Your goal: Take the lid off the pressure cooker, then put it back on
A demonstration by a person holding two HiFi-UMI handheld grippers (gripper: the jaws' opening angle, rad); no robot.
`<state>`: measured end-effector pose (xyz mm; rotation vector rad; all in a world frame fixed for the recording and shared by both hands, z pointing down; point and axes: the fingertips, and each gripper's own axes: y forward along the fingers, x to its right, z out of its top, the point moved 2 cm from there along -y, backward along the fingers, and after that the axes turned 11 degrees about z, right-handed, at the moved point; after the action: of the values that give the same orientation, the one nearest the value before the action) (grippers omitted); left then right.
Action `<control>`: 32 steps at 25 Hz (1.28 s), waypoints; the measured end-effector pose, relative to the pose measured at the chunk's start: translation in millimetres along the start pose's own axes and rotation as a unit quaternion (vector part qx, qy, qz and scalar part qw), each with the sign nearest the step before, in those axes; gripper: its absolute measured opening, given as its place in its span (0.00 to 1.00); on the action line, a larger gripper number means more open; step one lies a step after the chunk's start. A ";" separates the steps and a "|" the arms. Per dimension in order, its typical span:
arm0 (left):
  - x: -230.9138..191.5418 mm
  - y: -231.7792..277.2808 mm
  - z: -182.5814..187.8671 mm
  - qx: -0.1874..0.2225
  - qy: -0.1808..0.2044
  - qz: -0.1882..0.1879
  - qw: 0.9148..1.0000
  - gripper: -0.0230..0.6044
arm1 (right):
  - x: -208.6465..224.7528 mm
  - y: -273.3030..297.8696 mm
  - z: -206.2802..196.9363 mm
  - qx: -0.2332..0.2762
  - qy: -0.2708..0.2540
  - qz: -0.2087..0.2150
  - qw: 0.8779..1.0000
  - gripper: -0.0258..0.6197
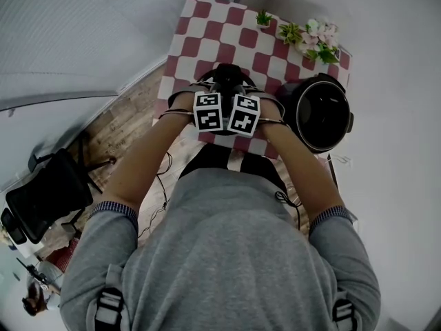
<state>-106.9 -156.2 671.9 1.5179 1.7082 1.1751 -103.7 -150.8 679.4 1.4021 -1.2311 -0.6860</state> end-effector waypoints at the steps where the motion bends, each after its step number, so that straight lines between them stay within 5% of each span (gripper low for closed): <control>1: -0.4 3.1 -0.9 -0.001 0.001 0.001 1.000 0.52 | 1.5 2.7 -1.5 -0.002 0.001 -0.001 1.000 0.49; 32: -7.4 37.4 -13.8 0.004 0.004 -0.014 1.000 0.52 | 21.5 31.8 -12.8 -0.012 0.018 0.006 1.000 0.55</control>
<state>-99.5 -167.7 710.1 1.4927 1.7349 1.1622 -95.2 -162.2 717.3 1.3817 -1.1984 -0.6619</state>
